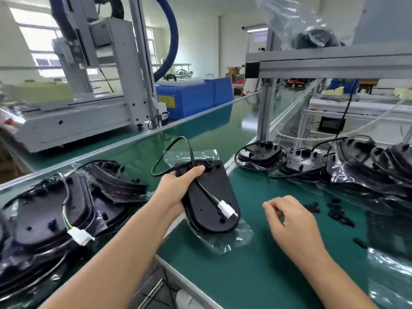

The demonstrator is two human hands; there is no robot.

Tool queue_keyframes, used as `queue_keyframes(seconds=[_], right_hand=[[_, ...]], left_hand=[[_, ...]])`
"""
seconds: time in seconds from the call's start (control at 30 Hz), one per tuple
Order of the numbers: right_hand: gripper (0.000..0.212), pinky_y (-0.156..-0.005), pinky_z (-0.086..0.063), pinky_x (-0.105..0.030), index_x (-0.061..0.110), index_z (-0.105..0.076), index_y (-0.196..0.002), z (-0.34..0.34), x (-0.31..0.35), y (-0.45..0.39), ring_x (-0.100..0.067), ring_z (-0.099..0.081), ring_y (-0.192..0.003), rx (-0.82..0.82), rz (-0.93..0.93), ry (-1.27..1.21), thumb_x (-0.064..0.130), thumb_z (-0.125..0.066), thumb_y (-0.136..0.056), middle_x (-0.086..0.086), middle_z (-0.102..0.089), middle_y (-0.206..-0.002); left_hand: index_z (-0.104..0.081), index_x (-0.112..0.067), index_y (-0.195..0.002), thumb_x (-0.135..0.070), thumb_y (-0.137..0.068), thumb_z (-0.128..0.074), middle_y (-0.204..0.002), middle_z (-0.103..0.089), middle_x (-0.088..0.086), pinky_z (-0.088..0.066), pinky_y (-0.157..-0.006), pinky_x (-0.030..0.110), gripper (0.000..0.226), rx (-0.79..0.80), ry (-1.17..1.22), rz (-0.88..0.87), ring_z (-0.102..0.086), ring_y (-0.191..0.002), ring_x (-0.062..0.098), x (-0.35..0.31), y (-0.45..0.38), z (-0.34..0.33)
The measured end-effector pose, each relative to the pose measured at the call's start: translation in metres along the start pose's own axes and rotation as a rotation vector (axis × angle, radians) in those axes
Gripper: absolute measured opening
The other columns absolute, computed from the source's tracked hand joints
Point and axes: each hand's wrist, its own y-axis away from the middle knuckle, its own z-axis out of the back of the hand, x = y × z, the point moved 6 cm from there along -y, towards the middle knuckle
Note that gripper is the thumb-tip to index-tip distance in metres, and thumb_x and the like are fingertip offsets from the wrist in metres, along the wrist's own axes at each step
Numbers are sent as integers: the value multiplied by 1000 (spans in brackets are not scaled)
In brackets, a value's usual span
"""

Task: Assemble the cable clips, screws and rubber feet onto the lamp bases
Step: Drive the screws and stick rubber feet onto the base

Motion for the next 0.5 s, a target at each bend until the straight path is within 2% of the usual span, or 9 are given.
queue_keyframes(seconds=[0.13,0.23,0.33,0.4,0.43,0.5], right_hand=[[21,-58,-46,-31,30,-57,-70,-3,9,6,-10,-55,-70,14,47,-15,24,-61,-90,12,-54,-72],[19,-56,-41,-25,30,-59,-70,-4,14,11,-6,-54,-80,31,83,-6,24,-62,-88,13,-55,-72],[20,-57,-38,-21,31,-60,-70,-3,14,13,2,-53,-82,41,60,-15,22,-64,-87,14,-55,-71],[21,-57,-37,-21,31,-60,-69,-5,17,11,0,-55,-78,51,45,-23,22,-64,-88,13,-56,-71],[21,-57,-38,-21,30,-61,-70,-8,22,9,-3,-55,-73,67,60,-17,22,-64,-89,12,-56,-72],[19,-56,-41,-26,25,-62,-71,-19,41,4,-7,-54,-66,112,119,2,22,-63,-90,10,-55,-72]], left_hand=[[-69,-5,-89,-15,-73,-83,-78,-75,9,-55,-49,27,23,-162,-42,-68,-71,-59,18,-35,-4,55],[-69,-6,-83,-18,-71,-85,-76,-74,9,-55,-48,28,24,-289,-85,-106,-70,-55,19,-64,-3,96],[-64,-9,-81,-21,-74,-83,-63,-72,5,-55,-45,30,23,-378,-105,-128,-67,-49,18,-91,4,134],[-62,-11,-80,-24,-79,-78,-65,-70,5,-58,-57,36,21,-406,-92,-98,-67,-53,20,-103,9,155],[-61,-13,-82,-27,-82,-76,-73,-69,6,-57,-65,39,21,-399,-82,-66,-65,-60,22,-107,11,161],[-63,-14,-94,-29,-85,-73,-87,-66,7,-52,-71,41,20,-369,-67,-29,-63,-70,23,-114,13,165]])
